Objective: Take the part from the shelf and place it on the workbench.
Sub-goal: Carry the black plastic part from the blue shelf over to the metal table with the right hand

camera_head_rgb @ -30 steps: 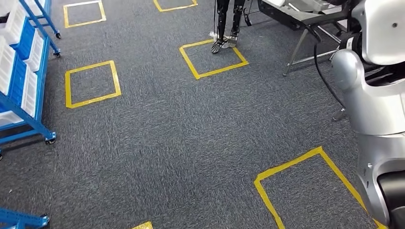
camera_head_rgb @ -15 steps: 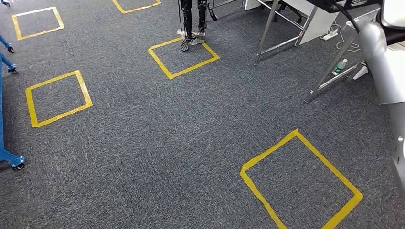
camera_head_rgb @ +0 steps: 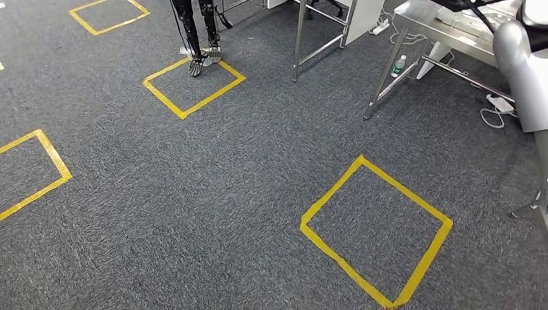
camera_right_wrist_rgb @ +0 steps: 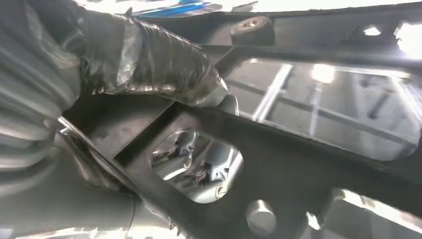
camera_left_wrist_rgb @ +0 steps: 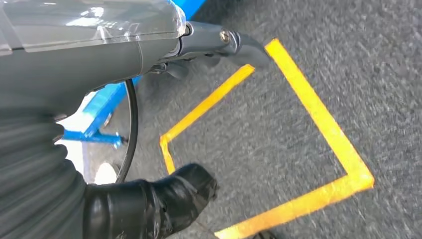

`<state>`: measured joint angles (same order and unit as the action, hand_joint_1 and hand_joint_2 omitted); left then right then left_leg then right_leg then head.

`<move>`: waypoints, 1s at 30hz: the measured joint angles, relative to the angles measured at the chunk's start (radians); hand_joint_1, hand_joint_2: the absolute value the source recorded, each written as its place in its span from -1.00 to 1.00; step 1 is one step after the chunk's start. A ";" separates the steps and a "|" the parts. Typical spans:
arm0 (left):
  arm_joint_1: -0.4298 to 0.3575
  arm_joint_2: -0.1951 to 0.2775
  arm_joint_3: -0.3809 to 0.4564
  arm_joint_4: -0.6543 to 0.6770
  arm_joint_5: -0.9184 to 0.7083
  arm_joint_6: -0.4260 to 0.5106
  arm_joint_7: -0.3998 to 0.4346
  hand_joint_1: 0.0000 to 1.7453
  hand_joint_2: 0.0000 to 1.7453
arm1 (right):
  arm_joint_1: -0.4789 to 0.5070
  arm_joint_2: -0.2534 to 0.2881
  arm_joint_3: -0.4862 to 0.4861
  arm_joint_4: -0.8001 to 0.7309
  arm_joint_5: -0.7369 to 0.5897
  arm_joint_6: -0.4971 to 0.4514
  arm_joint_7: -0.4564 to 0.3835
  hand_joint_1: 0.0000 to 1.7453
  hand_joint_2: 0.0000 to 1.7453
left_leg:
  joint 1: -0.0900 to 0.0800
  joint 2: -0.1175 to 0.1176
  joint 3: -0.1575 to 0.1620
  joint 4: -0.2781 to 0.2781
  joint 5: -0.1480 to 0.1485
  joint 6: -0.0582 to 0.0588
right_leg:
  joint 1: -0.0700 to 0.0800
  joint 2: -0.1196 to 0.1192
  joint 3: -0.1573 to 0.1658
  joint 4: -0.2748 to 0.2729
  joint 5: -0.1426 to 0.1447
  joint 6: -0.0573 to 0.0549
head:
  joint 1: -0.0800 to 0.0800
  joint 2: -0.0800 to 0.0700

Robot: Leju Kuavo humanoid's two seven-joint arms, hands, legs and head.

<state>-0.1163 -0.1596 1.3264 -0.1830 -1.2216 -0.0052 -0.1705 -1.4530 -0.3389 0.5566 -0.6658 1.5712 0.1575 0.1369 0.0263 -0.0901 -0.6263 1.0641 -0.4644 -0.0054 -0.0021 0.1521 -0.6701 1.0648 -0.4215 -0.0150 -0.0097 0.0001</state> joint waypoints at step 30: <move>-0.005 0.007 0.003 0.000 -0.005 0.005 0.023 -1.00 1.00 | 0.016 0.060 0.029 0.082 0.000 -0.020 -0.009 1.00 1.00 | -0.001 0.007 0.008 -0.019 0.007 -0.002 | 0.000 -0.017 0.013 -0.015 0.007 -0.004 | 0.003 0.000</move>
<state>-0.1211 -0.1529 1.3294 -0.1827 -1.2264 -0.0005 -0.1480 -1.4372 -0.2790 0.5857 -0.5839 1.5713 0.1375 0.1280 0.0258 -0.0827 -0.6184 1.0453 -0.4572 -0.0073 -0.0025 0.1351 -0.6574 1.0494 -0.4145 -0.0190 -0.0065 0.0001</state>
